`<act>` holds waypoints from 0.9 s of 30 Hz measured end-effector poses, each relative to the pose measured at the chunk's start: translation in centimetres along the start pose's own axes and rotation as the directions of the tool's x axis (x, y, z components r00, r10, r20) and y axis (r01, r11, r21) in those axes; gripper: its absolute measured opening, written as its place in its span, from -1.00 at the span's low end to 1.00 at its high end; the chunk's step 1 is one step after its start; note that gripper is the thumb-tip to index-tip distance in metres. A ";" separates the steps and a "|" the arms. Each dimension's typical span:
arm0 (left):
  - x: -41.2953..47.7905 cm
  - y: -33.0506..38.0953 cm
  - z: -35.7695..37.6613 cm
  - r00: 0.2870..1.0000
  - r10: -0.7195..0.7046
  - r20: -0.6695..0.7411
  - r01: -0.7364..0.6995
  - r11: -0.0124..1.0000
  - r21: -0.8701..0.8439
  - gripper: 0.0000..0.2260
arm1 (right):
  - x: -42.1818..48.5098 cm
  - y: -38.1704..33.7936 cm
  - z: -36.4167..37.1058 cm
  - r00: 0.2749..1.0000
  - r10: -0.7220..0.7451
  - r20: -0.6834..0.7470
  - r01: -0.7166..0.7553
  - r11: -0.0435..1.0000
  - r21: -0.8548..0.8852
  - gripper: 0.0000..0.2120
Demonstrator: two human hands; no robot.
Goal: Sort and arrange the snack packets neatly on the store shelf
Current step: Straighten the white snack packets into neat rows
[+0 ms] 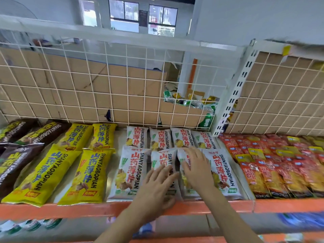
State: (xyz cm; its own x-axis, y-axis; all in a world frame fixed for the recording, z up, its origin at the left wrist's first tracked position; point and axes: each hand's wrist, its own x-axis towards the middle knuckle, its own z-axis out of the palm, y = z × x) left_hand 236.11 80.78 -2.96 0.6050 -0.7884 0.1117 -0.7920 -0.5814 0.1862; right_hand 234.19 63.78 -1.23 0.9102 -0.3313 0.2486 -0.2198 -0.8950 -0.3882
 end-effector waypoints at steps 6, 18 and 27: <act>1.4 0.1 1.2 0.993 0.035 0.110 -0.048 0.992 0.116 -0.26 | -2.4 1.4 0.5 0.996 0.039 0.083 -0.035 0.998 -0.052 -0.51; 3.0 -0.9 1.8 0.995 -0.044 0.094 0.020 0.969 0.248 -0.37 | -3.4 2.3 1.2 0.994 0.049 0.100 -0.053 0.998 0.040 -0.44; 2.7 -1.1 1.4 0.988 -0.039 0.150 0.007 0.978 0.208 -0.38 | -3.5 2.8 1.2 0.993 0.030 0.113 -0.035 0.998 0.044 -0.41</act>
State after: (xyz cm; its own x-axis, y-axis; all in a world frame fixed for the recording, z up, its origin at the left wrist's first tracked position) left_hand 238.50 79.05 -4.26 0.6160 -0.7866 -0.0428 -0.7877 -0.6158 -0.0202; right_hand 230.76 62.81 -4.23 0.9370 -0.3222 0.1351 -0.2360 -0.8689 -0.4351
